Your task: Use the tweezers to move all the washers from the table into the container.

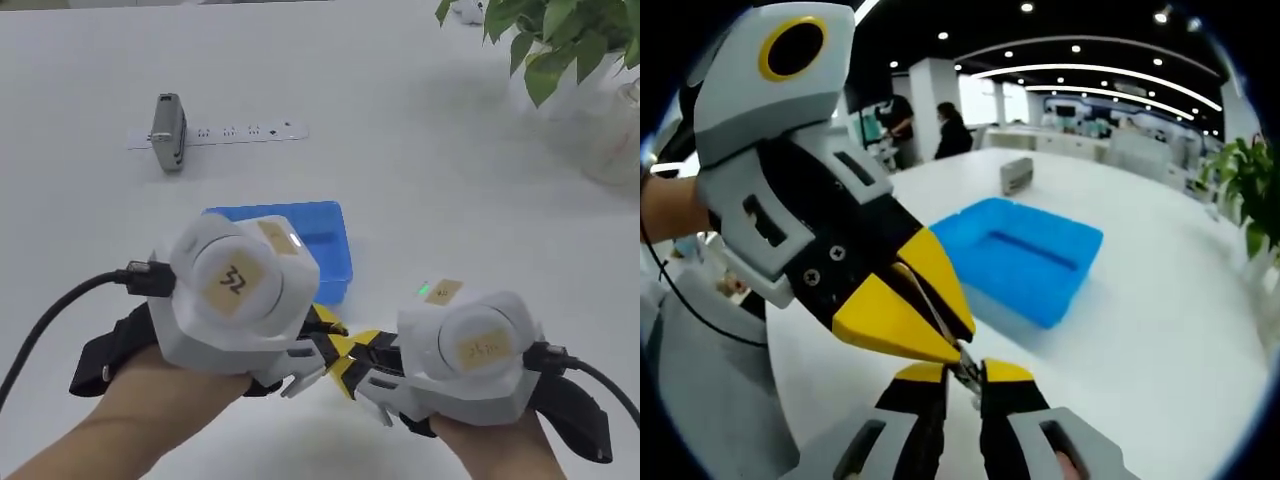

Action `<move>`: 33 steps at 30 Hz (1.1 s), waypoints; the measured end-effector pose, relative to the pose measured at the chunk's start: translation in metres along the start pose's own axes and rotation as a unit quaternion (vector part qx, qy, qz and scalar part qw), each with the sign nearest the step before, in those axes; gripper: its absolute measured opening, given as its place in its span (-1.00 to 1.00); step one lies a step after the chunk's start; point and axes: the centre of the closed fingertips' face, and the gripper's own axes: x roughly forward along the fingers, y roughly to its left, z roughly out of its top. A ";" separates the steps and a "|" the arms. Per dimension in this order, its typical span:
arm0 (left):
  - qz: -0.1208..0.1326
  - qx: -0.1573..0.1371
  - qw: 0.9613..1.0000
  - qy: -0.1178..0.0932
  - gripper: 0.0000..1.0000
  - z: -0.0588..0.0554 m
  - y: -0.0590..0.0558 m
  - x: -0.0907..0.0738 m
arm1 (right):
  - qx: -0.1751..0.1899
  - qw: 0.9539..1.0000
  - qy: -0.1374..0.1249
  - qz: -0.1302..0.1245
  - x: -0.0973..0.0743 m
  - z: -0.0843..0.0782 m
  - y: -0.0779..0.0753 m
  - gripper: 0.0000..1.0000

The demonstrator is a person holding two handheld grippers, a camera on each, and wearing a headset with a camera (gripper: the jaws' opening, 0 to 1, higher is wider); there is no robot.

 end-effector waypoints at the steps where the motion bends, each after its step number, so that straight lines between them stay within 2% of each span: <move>1: 0.000 0.000 1.000 0.001 -1.00 0.000 0.000 0.000 | 0.001 1.000 0.001 0.000 0.000 -0.001 0.000 -0.84; 24: -0.003 -0.017 1.000 -0.003 -0.98 0.004 -0.003 0.004 | -0.001 1.000 0.004 -0.001 -0.004 -0.001 -0.003 -0.81; 33: 0.002 -0.005 1.000 0.000 -0.98 0.005 -0.004 0.006 | 0.003 1.000 0.004 -0.001 -0.004 -0.003 -0.005 -0.81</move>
